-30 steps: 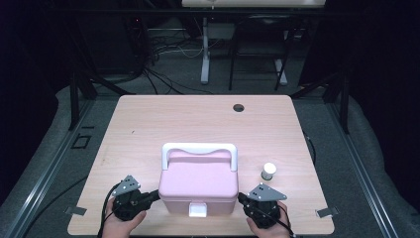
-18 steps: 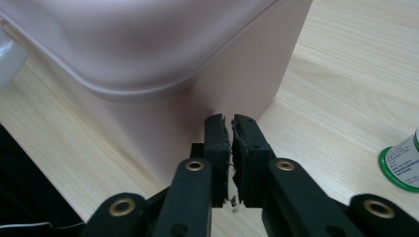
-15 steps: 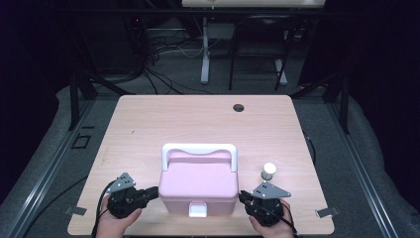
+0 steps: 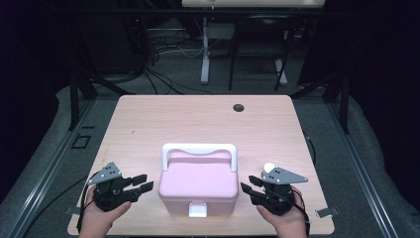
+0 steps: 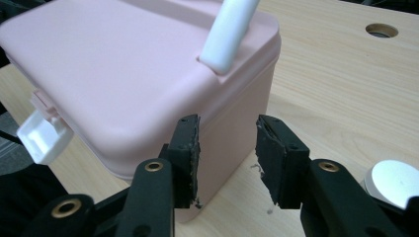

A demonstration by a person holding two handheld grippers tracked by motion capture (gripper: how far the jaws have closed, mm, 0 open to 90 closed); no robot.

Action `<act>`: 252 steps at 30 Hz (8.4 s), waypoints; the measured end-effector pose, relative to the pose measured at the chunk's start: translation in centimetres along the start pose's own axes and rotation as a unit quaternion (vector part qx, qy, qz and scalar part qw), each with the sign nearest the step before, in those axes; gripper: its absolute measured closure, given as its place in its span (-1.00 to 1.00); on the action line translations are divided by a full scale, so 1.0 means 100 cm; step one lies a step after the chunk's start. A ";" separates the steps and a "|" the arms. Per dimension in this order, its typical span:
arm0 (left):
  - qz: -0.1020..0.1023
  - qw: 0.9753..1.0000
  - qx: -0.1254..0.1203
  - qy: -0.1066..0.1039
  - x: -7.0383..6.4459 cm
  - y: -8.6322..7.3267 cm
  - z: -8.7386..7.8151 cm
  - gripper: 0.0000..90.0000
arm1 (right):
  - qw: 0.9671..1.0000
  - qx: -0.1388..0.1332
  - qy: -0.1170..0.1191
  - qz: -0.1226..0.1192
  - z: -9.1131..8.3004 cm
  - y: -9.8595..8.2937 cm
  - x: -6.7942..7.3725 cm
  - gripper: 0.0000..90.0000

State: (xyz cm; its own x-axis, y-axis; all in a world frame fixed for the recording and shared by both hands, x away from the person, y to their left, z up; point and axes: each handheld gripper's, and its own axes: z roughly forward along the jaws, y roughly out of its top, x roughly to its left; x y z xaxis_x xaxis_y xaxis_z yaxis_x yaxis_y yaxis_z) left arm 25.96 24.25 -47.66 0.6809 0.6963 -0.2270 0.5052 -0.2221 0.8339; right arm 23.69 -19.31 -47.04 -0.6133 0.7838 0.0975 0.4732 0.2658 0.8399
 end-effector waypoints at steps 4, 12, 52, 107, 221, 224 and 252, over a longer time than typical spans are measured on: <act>-0.002 1.000 -0.002 -0.004 -0.001 0.009 0.000 0.30 | 1.000 -0.010 0.007 0.006 -0.005 0.011 -0.002 0.35; 0.006 1.000 0.003 -0.016 -0.004 0.029 0.011 0.29 | 0.999 -0.023 0.029 0.016 -0.002 0.031 -0.006 0.31; -0.001 1.000 -0.006 -0.031 -0.004 0.045 0.040 0.40 | 0.998 -0.030 0.047 0.041 0.033 0.036 -0.008 0.34; 0.013 0.999 -0.035 -0.029 -0.014 0.048 0.025 0.51 | 0.997 -0.062 0.041 0.021 0.019 0.041 -0.002 0.64; 0.068 0.994 -0.085 0.008 -0.034 0.067 -0.007 0.25 | 0.994 -0.109 -0.005 0.028 0.004 0.036 -0.011 0.53; 0.066 0.994 -0.086 0.008 -0.033 0.068 -0.006 0.25 | 0.993 -0.118 -0.010 0.020 0.005 0.037 -0.008 0.54; 0.058 0.994 -0.086 0.018 -0.022 0.072 0.000 0.25 | 0.990 -0.128 -0.068 -0.004 0.028 0.056 -0.001 0.75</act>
State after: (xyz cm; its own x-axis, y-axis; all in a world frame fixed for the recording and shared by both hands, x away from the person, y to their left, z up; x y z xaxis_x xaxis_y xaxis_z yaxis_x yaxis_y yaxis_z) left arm 28.09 21.12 -41.14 0.7087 0.6972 -0.1082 0.3241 -0.1854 0.9277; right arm 28.16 -16.37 -43.87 -0.5181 0.8547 0.0318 0.2828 0.1361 0.9495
